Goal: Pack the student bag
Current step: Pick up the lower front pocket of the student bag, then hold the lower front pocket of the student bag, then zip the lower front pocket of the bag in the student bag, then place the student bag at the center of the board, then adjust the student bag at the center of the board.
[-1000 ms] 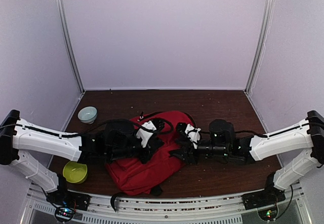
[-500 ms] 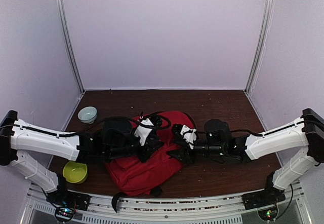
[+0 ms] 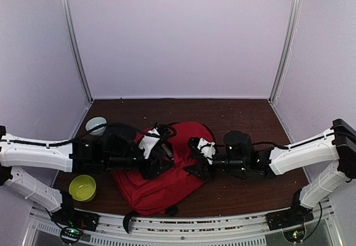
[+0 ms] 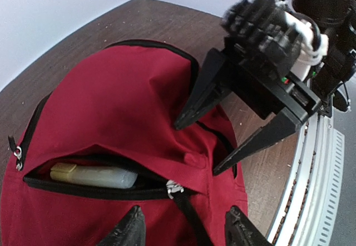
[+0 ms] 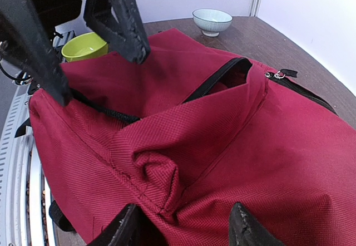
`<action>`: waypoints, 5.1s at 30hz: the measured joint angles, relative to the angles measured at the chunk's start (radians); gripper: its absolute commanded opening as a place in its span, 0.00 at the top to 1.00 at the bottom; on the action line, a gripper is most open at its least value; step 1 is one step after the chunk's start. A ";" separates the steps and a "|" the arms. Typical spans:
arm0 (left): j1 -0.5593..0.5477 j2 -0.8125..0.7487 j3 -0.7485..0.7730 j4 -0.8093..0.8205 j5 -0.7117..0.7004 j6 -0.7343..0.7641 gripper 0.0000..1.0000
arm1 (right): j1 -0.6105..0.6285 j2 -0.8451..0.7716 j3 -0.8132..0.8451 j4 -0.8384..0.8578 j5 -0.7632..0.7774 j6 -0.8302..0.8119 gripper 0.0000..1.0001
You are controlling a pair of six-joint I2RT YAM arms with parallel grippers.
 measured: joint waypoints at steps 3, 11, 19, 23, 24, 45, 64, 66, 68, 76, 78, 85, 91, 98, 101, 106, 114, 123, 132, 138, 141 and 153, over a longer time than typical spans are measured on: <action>0.046 -0.036 0.015 -0.087 0.039 -0.035 0.51 | 0.000 0.000 0.000 -0.009 0.000 0.000 0.46; 0.069 -0.056 0.056 -0.199 0.162 0.000 0.35 | 0.006 0.000 0.003 -0.018 0.000 -0.001 0.46; 0.070 0.113 0.201 -0.288 0.213 0.083 0.54 | 0.010 0.000 0.007 -0.031 0.001 -0.018 0.46; 0.070 0.130 0.231 -0.335 0.175 0.117 0.60 | 0.010 0.000 0.009 -0.039 0.007 -0.026 0.46; 0.070 0.130 0.234 -0.341 0.167 0.121 0.61 | 0.010 0.000 0.009 -0.039 0.008 -0.026 0.46; 0.070 0.174 0.279 -0.453 0.129 0.172 1.00 | 0.029 -0.001 0.032 -0.085 0.014 -0.064 0.44; 0.072 0.095 0.279 -0.447 0.036 0.159 1.00 | 0.066 0.110 0.181 -0.111 -0.001 -0.077 0.94; 0.086 0.095 0.278 -0.455 0.021 0.143 1.00 | 0.069 0.110 0.181 -0.112 0.000 -0.084 0.99; 0.114 0.095 0.269 -0.461 0.021 0.123 1.00 | 0.068 0.106 0.181 -0.110 0.003 -0.084 1.00; 0.276 0.087 0.226 -0.476 0.001 0.056 1.00 | 0.082 0.036 0.129 -0.132 0.011 -0.103 1.00; 0.309 0.087 0.227 -0.485 -0.011 0.056 1.00 | 0.087 0.014 0.113 -0.137 0.016 -0.105 1.00; 0.420 0.086 0.244 -0.549 -0.047 0.092 1.00 | 0.115 -0.061 0.084 -0.200 0.021 -0.130 1.00; 0.471 0.088 0.269 -0.579 -0.011 0.143 1.00 | 0.142 -0.136 0.061 -0.233 0.026 -0.150 1.00; 0.471 0.149 0.280 -0.578 0.036 0.165 1.00 | 0.146 -0.177 0.034 -0.259 0.032 -0.149 1.00; 0.472 0.174 0.280 -0.570 0.050 0.165 1.00 | 0.147 -0.186 0.033 -0.270 0.056 -0.145 1.00; 0.474 0.176 0.309 -0.559 0.066 0.164 1.00 | 0.106 -0.232 0.031 -0.304 0.148 -0.126 1.00; 0.483 0.075 0.281 -0.453 0.102 0.103 1.00 | -0.167 -0.190 0.143 -0.311 0.167 -0.040 0.98; 0.490 -0.128 -0.011 -0.240 0.177 -0.050 1.00 | -0.195 -0.154 0.131 -0.252 0.071 0.029 0.79; 0.522 0.030 -0.010 -0.222 0.144 -0.080 1.00 | -0.312 -0.173 0.098 -0.221 0.069 0.134 0.65; 0.521 0.116 0.007 -0.230 0.120 -0.091 1.00 | -0.312 -0.177 0.161 -0.174 0.008 0.185 0.68; 0.521 0.129 0.007 -0.229 0.118 -0.097 1.00 | -0.296 -0.089 0.262 -0.151 -0.013 0.231 0.69; 0.523 0.129 0.007 -0.230 0.087 -0.101 0.96 | -0.175 0.114 0.254 -0.258 0.061 0.243 0.69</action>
